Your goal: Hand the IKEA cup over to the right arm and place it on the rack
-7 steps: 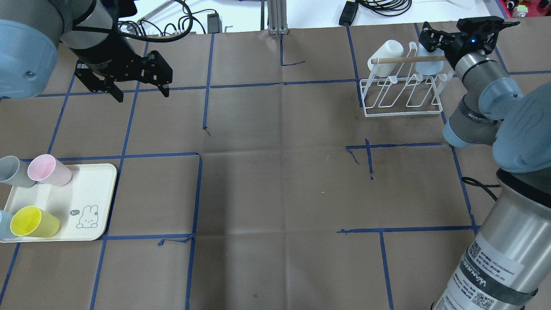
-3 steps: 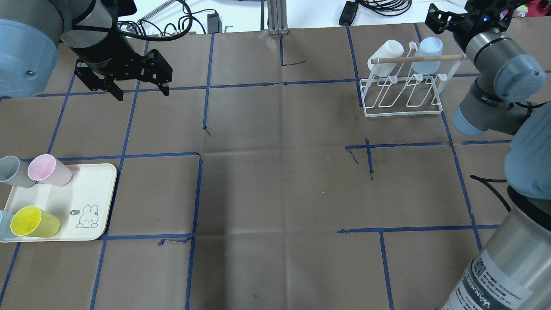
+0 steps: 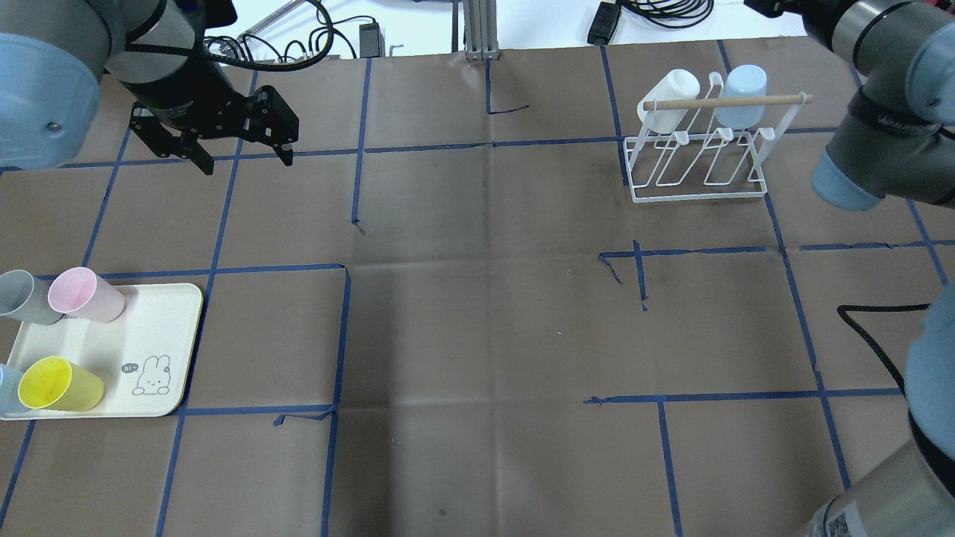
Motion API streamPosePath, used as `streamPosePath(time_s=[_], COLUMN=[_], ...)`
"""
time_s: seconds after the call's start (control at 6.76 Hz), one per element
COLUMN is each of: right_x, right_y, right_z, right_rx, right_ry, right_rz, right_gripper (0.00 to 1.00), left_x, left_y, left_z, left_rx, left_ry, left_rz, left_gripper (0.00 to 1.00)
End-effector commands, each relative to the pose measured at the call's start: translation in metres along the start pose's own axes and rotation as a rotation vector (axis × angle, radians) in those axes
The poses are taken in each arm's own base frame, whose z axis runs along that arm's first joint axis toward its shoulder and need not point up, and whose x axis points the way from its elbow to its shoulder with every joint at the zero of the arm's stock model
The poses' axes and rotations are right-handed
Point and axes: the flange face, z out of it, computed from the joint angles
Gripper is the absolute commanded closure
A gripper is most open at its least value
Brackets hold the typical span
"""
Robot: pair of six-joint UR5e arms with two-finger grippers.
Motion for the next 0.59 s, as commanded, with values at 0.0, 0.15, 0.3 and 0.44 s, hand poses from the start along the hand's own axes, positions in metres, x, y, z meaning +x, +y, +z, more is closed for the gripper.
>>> streamPosePath(time_s=[0.0,0.15,0.3,0.44], right_x=[-0.037,-0.054,-0.062,-0.068], right_y=[-0.04,-0.05,-0.049,-0.042], right_z=[-0.043,-0.062,-0.076,-0.088], right_rx=[-0.148,-0.244,-0.351,-0.488], right_ry=[-0.042,-0.062,-0.074,-0.085], right_rz=[0.049,0.082,0.122,0.177], right_gripper=[0.0,0.0,0.0,0.0], left_x=[0.0,0.0,0.0,0.0], left_y=[-0.001,-0.001,0.0,0.0], left_z=[0.001,0.0,0.0,0.0], left_rx=[-0.002,-0.001,-0.001,0.001], left_ry=[0.0,0.0,0.0,0.0], left_rz=[0.0,0.0,0.0,-0.002], left_gripper=[0.0,0.0,0.0,0.0])
